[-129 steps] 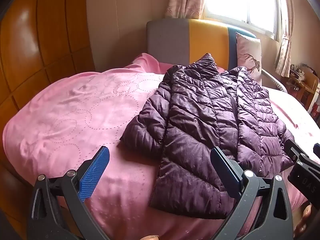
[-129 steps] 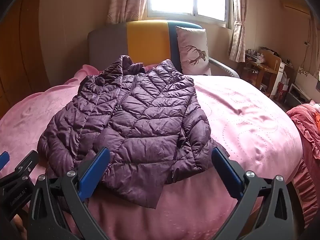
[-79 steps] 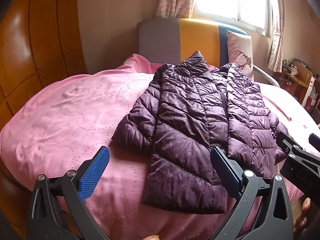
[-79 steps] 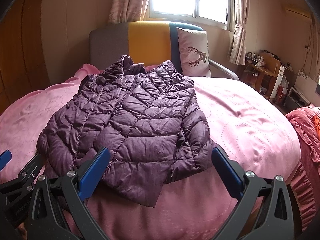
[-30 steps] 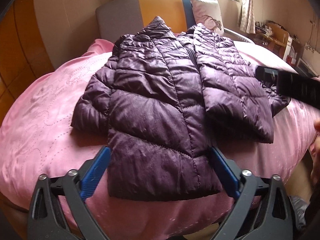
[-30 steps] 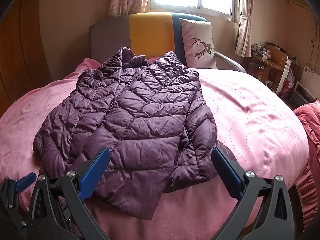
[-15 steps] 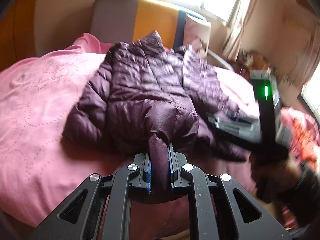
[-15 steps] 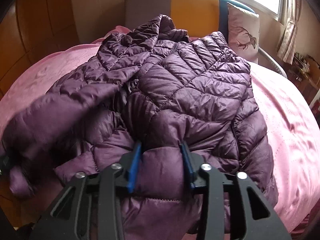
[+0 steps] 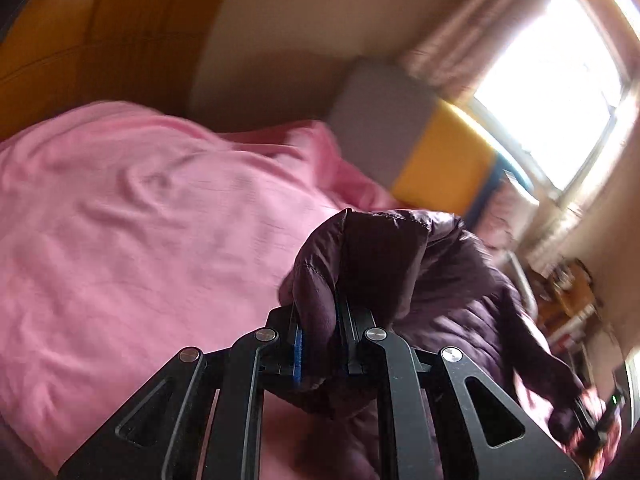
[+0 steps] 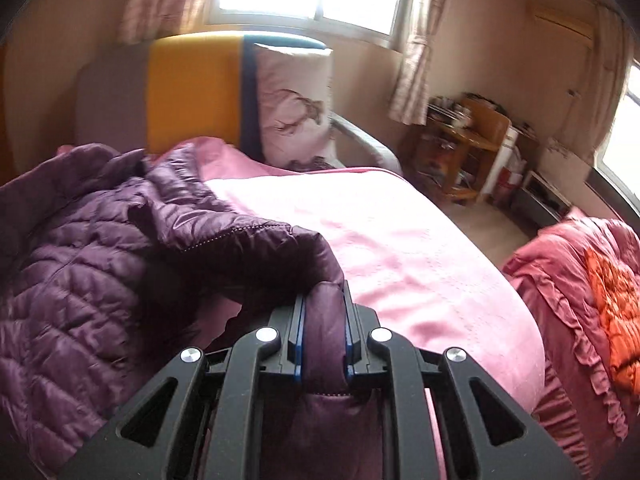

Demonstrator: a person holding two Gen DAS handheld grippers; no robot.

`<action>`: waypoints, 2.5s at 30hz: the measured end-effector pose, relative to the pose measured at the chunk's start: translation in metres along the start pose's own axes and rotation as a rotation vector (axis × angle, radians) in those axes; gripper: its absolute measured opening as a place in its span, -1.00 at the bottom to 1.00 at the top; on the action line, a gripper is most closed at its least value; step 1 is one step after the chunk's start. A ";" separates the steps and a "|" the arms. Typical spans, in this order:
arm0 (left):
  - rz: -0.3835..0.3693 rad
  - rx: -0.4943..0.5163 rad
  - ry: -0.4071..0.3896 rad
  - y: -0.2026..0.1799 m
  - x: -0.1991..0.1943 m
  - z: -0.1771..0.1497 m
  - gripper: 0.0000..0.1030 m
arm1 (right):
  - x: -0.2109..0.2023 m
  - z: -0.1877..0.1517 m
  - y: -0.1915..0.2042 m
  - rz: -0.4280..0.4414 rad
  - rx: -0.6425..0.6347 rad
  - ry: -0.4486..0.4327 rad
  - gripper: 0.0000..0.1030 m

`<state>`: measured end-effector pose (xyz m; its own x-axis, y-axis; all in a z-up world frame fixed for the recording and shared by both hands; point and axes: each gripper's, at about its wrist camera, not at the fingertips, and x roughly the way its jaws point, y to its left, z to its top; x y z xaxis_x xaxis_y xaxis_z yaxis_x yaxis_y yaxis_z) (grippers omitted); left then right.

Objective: Fold large clothes

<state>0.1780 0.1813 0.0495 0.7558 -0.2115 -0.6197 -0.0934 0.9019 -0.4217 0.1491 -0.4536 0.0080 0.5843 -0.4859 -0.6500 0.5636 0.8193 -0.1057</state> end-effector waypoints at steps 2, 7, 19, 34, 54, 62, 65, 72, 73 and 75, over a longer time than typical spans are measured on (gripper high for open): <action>0.078 -0.078 0.021 0.022 0.017 0.015 -0.77 | 0.026 0.007 -0.023 -0.039 0.066 0.052 -0.74; 0.196 -0.229 0.021 0.062 0.030 0.030 -0.35 | 0.058 0.018 -0.054 -0.085 0.187 0.096 0.04; -0.093 0.042 0.149 0.006 0.016 -0.056 0.51 | -0.012 -0.033 0.022 0.310 0.084 0.142 0.89; -0.293 0.003 0.390 -0.020 0.054 -0.126 -0.86 | -0.027 -0.114 0.083 0.622 0.037 0.365 -0.59; -0.135 0.095 0.527 0.024 -0.048 -0.229 -0.95 | -0.095 -0.214 0.026 0.547 -0.253 0.518 -0.76; -0.133 0.199 0.366 -0.001 -0.064 -0.177 0.12 | -0.104 -0.169 0.010 0.549 -0.156 0.378 0.37; -0.140 0.187 0.339 -0.009 -0.044 -0.160 0.26 | -0.088 -0.152 0.014 0.530 -0.079 0.333 0.39; -0.164 0.193 0.408 -0.030 0.021 -0.156 -0.57 | -0.043 -0.142 0.039 0.542 -0.026 0.369 -0.32; -0.161 0.215 0.409 -0.035 0.024 -0.158 -0.69 | -0.049 -0.144 0.039 0.540 -0.061 0.354 -0.63; -0.123 0.283 0.390 -0.041 0.020 -0.164 -0.86 | -0.051 -0.149 0.040 0.491 -0.127 0.328 -0.78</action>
<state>0.0909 0.0780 -0.0540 0.4466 -0.3993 -0.8007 0.2015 0.9168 -0.3448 0.0548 -0.3509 -0.0757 0.5367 0.0614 -0.8415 0.1877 0.9637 0.1901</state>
